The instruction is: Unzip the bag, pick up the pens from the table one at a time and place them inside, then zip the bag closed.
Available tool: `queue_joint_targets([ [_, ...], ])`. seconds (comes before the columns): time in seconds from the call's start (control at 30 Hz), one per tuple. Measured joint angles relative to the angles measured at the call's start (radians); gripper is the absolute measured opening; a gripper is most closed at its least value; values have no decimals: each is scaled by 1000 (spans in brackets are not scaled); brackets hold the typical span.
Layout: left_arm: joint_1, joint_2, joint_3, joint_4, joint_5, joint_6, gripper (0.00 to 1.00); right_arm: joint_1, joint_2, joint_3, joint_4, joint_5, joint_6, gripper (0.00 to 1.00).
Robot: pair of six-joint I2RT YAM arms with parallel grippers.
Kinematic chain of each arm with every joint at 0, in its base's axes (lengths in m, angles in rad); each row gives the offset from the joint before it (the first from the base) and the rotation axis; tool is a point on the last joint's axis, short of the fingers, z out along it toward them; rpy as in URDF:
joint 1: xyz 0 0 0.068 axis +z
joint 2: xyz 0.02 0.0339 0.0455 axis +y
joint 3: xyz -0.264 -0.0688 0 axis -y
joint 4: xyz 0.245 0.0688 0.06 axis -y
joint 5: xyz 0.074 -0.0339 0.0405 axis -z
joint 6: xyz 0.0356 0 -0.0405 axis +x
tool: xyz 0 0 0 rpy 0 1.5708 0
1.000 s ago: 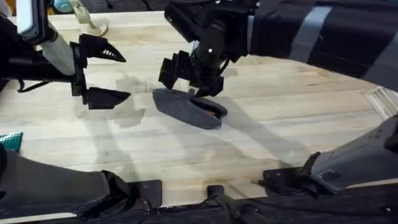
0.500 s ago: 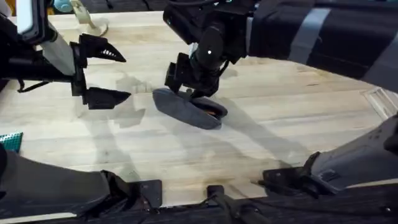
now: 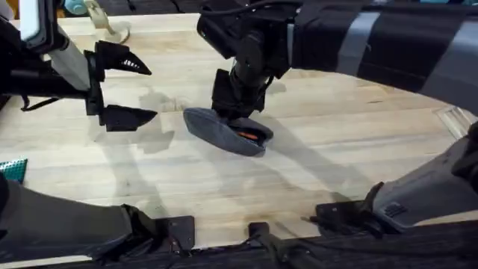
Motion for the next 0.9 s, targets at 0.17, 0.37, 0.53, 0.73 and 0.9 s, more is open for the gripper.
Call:
queue_joint_targets([
  [0.17,0,0,0,1,0,0,993,-15,-24,0,1,0,-29,33],
  [0.37,-1,0,0,-10,0,0,993,-38,-116,0,-4,0,-98,31],
  [0.53,-36,0,0,-10,0,-6,993,-37,-119,0,-10,-1,-135,31],
  [0.73,-136,8,0,-13,0,-16,993,-37,-119,0,-10,-1,-151,31],
  [0.9,-209,74,0,-6,0,-36,993,-37,-119,0,-10,-1,-154,31],
])
